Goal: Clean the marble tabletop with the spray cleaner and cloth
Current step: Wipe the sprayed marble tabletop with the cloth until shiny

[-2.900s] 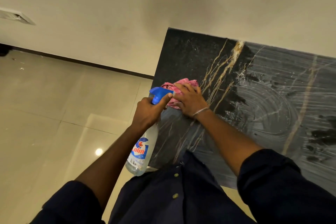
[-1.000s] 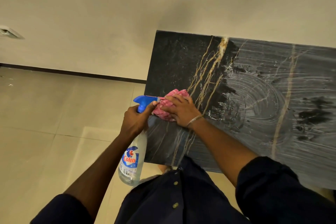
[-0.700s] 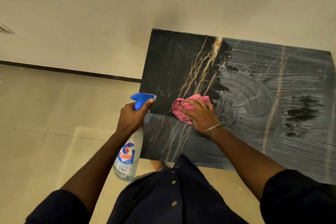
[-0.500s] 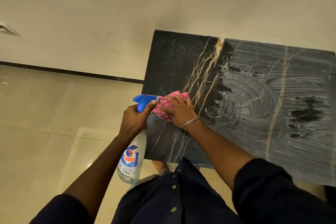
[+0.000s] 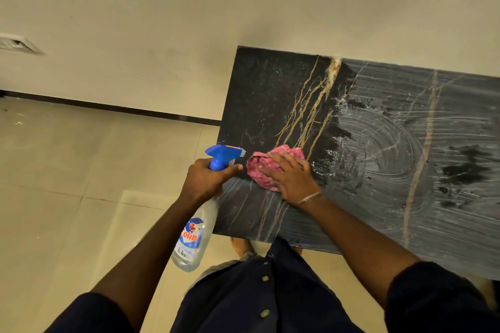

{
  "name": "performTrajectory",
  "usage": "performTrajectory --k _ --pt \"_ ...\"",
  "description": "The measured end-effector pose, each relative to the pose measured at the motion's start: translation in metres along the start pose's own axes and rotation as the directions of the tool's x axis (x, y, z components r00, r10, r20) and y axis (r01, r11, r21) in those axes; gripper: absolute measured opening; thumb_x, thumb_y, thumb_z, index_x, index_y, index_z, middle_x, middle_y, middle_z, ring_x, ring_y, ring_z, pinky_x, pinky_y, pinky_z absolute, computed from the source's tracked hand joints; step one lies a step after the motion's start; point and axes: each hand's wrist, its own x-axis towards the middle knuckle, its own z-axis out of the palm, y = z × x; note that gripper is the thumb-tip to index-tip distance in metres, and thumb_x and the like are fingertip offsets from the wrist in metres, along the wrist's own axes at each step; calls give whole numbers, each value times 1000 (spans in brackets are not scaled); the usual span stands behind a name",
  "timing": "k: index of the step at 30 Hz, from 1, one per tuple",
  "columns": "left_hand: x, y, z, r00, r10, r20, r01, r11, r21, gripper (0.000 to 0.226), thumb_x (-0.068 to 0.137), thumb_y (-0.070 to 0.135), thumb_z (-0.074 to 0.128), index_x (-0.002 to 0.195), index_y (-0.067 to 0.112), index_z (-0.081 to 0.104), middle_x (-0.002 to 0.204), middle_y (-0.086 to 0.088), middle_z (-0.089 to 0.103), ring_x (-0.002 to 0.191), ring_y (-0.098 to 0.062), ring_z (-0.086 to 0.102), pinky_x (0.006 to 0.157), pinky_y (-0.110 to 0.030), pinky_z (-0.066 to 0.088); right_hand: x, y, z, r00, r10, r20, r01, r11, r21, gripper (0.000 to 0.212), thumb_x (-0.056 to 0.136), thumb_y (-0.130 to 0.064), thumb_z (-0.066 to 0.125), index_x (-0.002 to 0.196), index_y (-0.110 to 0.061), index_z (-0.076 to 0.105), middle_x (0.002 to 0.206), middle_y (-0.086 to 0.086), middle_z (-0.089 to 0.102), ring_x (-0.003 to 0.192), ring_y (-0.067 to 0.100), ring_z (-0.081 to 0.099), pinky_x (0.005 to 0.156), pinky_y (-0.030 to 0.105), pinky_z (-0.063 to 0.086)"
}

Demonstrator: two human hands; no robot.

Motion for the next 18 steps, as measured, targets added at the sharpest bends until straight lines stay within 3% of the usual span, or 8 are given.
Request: performTrajectory --k 5,7,9,10,12,13,15,18 --pt "4 8 0 998 -24 61 25 1000 -8 21 82 34 72 83 17 60 71 -3 61 64 -17 60 59 -23 44 -52 43 8 985 117 -125 -117 993 1 66 74 -24 75 133 -44 52 143 3 50 127 31 44 88 55 43" --pt "3 12 1 995 -16 101 18 1000 -21 18 83 30 72 84 16 60 71 -4 60 64 -16 59 58 -24 43 -55 47 8 967 154 -200 -146 988 56 53 74 -18 70 123 -38 64 136 3 57 122 30 49 83 49 42" --pt "3 13 2 990 -4 138 6 1000 -20 18 82 28 73 85 15 61 71 -5 61 65 -17 60 60 -25 45 -50 46 2 921 300 -249 -194 906 376 37 86 -24 48 116 -25 70 124 6 65 115 31 57 88 48 44" --pt "2 14 3 988 1 152 1 1000 -18 19 81 28 73 87 14 62 73 -5 62 66 -18 61 60 -26 45 -46 46 -3 890 399 -221 -217 796 565 41 89 -27 40 116 -18 70 116 10 68 110 33 61 89 46 47" --pt "2 16 4 985 6 174 -2 1000 -21 25 79 28 74 94 12 63 77 -5 64 69 -19 62 63 -26 47 -46 47 -11 887 445 -119 -242 670 701 47 92 -33 35 123 -13 65 116 13 67 108 33 61 92 41 48" --pt "2 16 5 984 3 179 0 1000 -20 29 79 29 75 97 12 62 79 -5 64 71 -19 63 64 -27 48 -48 46 -13 920 381 -91 -235 723 650 49 93 -39 35 130 -17 60 126 11 63 117 30 57 99 42 44" --pt "3 16 7 983 1 185 -1 1000 -1 33 78 31 76 100 12 62 80 -5 64 71 -19 63 66 -29 50 -53 37 -9 973 231 -28 -204 904 377 59 91 -59 36 141 -29 47 150 1 43 137 24 39 112 50 30" --pt "4 17 8 981 4 196 -10 1000 29 36 76 34 76 101 12 62 79 -4 64 69 -19 63 66 -30 51 -56 20 1 972 235 -10 -231 963 139 75 84 -66 50 148 -28 37 158 2 28 145 27 26 115 52 22"
